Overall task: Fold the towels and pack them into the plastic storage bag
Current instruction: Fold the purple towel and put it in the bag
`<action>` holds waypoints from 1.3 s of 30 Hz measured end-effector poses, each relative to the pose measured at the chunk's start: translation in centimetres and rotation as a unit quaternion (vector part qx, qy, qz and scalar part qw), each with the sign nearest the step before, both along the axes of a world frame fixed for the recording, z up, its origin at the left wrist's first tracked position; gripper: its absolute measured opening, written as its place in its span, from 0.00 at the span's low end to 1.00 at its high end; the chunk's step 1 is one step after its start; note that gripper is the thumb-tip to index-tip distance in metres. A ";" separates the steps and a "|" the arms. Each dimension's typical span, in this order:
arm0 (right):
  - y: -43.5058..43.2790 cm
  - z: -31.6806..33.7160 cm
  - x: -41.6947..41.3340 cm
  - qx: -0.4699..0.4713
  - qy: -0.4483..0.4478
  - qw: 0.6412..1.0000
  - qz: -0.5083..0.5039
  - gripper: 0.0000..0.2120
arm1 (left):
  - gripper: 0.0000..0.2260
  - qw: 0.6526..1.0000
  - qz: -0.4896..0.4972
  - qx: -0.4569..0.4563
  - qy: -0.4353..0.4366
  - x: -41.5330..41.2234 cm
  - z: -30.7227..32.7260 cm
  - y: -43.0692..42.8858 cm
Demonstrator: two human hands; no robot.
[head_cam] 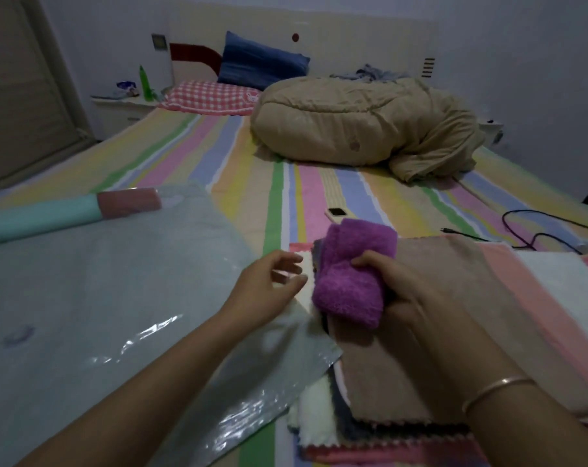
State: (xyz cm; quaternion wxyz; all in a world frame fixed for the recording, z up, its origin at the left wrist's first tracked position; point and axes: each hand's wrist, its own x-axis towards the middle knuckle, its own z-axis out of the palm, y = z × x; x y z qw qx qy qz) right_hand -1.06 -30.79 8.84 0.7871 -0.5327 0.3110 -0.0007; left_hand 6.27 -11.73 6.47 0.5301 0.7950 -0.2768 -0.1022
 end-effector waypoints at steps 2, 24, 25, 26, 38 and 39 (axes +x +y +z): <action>1.4 0.3 -1.6 0.036 -0.026 0.999 -0.007 0.13 | 0.21 0.983 -0.037 0.122 -0.136 -1.5 -0.9 4.5; 12.6 -2.1 -6.1 0.162 -0.064 0.983 0.058 0.21 | 0.22 0.918 -0.081 0.296 -0.250 -6.7 -4.9 20.2; 12.7 -2.2 -6.2 0.163 -0.061 0.983 0.061 0.22 | 0.19 0.918 -0.086 0.296 -0.250 -6.7 -4.8 20.2; 12.8 -2.1 -6.4 0.167 -0.059 0.982 0.066 0.22 | 0.16 0.918 -0.089 0.292 -0.252 -6.9 -4.7 20.1; 17.3 -4.5 -7.6 0.023 0.022 0.949 0.312 0.22 | 0.05 0.974 0.144 0.085 -0.151 -7.3 -1.7 19.4; 17.6 -5.1 -7.5 0.005 0.047 0.949 0.312 0.21 | 0.04 0.975 0.152 0.070 -0.149 -7.3 -1.1 19.3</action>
